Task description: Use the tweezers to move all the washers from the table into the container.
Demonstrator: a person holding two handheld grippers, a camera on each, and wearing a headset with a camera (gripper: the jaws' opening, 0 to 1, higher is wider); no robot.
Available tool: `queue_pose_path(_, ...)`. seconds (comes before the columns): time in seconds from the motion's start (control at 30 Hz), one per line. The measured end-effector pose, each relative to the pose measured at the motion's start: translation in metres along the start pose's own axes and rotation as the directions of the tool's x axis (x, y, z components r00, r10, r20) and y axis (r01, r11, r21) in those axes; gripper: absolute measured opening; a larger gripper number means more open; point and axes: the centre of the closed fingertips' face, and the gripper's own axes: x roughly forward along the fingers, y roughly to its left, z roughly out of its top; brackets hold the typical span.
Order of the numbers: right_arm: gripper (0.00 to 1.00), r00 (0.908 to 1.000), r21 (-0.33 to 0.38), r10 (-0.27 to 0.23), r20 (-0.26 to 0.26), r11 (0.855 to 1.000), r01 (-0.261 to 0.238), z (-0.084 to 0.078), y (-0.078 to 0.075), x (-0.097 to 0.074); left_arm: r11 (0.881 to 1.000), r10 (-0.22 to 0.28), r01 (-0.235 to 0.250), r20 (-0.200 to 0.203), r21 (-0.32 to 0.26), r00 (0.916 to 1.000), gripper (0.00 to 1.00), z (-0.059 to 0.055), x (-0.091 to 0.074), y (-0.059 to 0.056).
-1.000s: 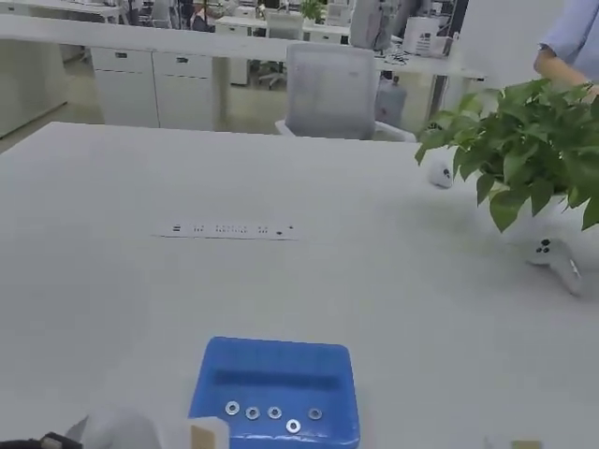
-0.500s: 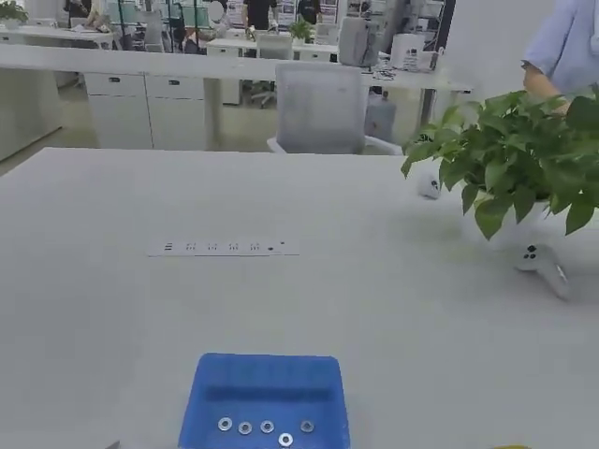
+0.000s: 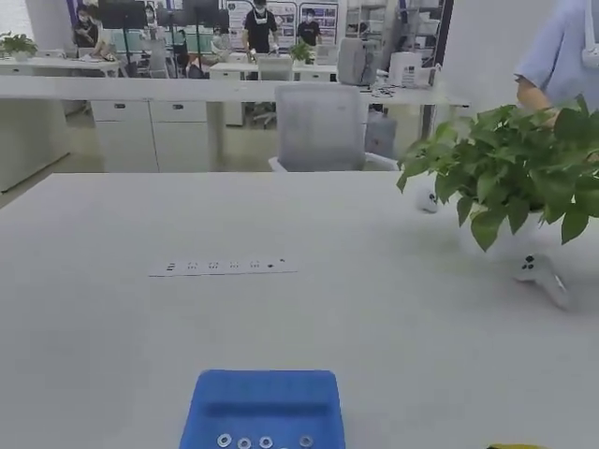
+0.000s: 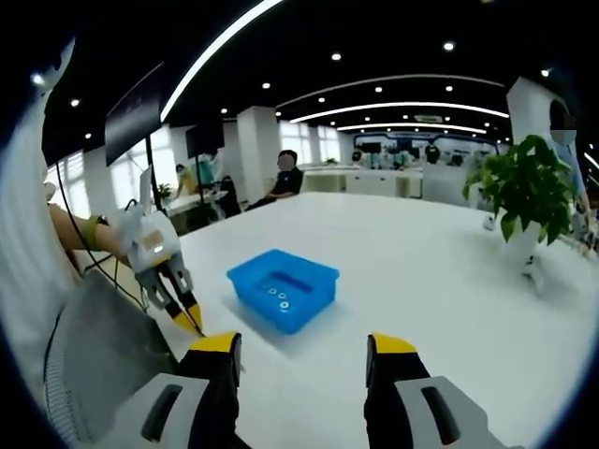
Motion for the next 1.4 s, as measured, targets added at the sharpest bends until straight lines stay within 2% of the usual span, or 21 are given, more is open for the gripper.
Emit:
queue_pose_path(0.13,0.53,0.9999,-0.021,-0.001,-0.013,1.000,0.001,-0.002,0.000,0.004,0.998,0.030,-0.028,0.033,-0.061,0.9990,0.04,0.001,-0.008,0.000)
queue_pose_path(0.27,0.55,0.9998,-0.022,0.020,-0.006,1.000,-0.020,-0.001,0.004,0.004,0.978,0.111,-0.089,0.113,-0.186,0.9873,0.15,0.004,-0.028,0.005)
queue_pose_path(0.33,0.58,0.9995,-0.016,0.031,-0.001,0.999,-0.031,-0.001,0.005,0.004,0.955,0.157,-0.105,0.171,-0.279,0.9726,0.17,0.005,-0.041,0.006)
queue_pose_path(0.4,0.65,0.9993,-0.024,0.030,0.021,0.999,-0.029,0.003,0.006,0.004,0.933,0.214,-0.126,0.238,-0.338,0.9472,0.17,0.006,-0.056,0.008)
queue_pose_path(0.5,0.70,0.9987,-0.040,0.004,0.052,0.999,-0.002,0.009,0.003,0.002,0.881,0.308,-0.153,0.298,-0.448,0.9035,0.23,0.001,-0.076,0.012)
queue_pose_path(0.53,0.70,0.9982,-0.040,-0.004,0.060,0.999,0.006,0.010,0.001,0.001,0.856,0.364,-0.179,0.318,-0.485,0.8755,0.27,-0.002,-0.085,0.015)
queue_pose_path(0.6,0.71,0.9960,-0.038,-0.023,0.086,0.999,0.027,0.015,-0.002,-0.002,0.820,0.426,-0.195,0.346,-0.538,0.8360,0.35,-0.004,-0.097,0.018)
queue_pose_path(0.7,0.75,0.9913,-0.025,-0.044,0.124,0.999,0.048,0.021,-0.006,-0.004,0.750,0.536,-0.200,0.404,-0.630,0.7409,0.46,-0.003,-0.123,0.022)
queue_pose_path(0.73,0.77,0.9909,-0.021,-0.047,0.126,0.999,0.050,0.021,-0.006,-0.004,0.736,0.562,-0.211,0.407,-0.643,0.7197,0.49,-0.004,-0.129,0.024)
queue_pose_path(0.77,0.78,0.9907,-0.019,-0.048,0.127,0.999,0.051,0.021,-0.006,-0.004,0.713,0.604,-0.230,0.414,-0.663,0.6814,0.51,-0.004,-0.138,0.025)
queue_pose_path(0.8,0.78,0.9908,-0.018,-0.048,0.126,0.999,0.050,0.021,-0.006,-0.004,0.698,0.629,-0.234,0.424,-0.677,0.6511,0.55,-0.002,-0.145,0.027)
queue_pose_path(0.87,0.80,0.9910,-0.021,-0.048,0.125,0.998,0.051,0.021,-0.006,-0.004,0.672,0.664,-0.228,0.436,-0.705,0.6071,0.59,0.000,-0.154,0.028)
queue_pose_path(0.9,0.80,0.9907,-0.026,-0.048,0.128,0.998,0.051,0.021,-0.005,-0.004,0.653,0.693,-0.235,0.443,-0.720,0.5687,0.63,0.001,-0.161,0.031)
queue_pose_path(0.93,0.80,0.9903,-0.029,-0.045,0.132,0.998,0.050,0.022,-0.004,-0.004,0.640,0.710,-0.228,0.451,-0.734,0.5400,0.64,0.002,-0.166,0.031)
queue_pose_path(1.07,0.82,0.9889,-0.031,-0.041,0.143,0.998,0.046,0.024,-0.003,-0.005,0.609,0.746,-0.166,0.488,-0.776,0.4539,0.71,0.010,-0.178,0.034)
queue_pose_path(1.1,0.82,0.9881,-0.031,-0.041,0.148,0.998,0.046,0.025,-0.003,-0.006,0.602,0.749,-0.146,0.492,-0.785,0.4432,0.72,0.012,-0.180,0.035)
queue_pose_path(1.17,0.83,0.9858,-0.036,-0.046,0.162,0.998,0.053,0.027,-0.004,-0.007,0.589,0.767,-0.139,0.497,-0.796,0.4058,0.77,0.015,-0.185,0.040)
queue_pose_path(1.23,0.84,0.9815,-0.039,-0.057,0.183,0.997,0.065,0.031,-0.005,-0.009,0.571,0.781,-0.151,0.478,-0.807,0.4014,0.79,0.013,-0.185,0.042)
queue_pose_path(1.27,0.85,0.9794,-0.035,-0.065,0.191,0.997,0.073,0.032,-0.007,-0.009,0.564,0.793,-0.171,0.471,-0.808,0.3869,0.80,0.012,-0.186,0.045)
queue_pose_path(1.3,0.86,0.9781,-0.033,-0.069,0.196,0.997,0.077,0.033,-0.008,-0.010,0.559,0.796,-0.169,0.469,-0.812,0.3834,0.82,0.012,-0.186,0.045)
queue_pose_path(1.4,0.87,0.9731,-0.017,-0.081,0.215,0.996,0.087,0.036,-0.011,-0.012,0.568,0.793,-0.138,0.494,-0.812,0.3565,0.93,0.017,-0.185,0.045)
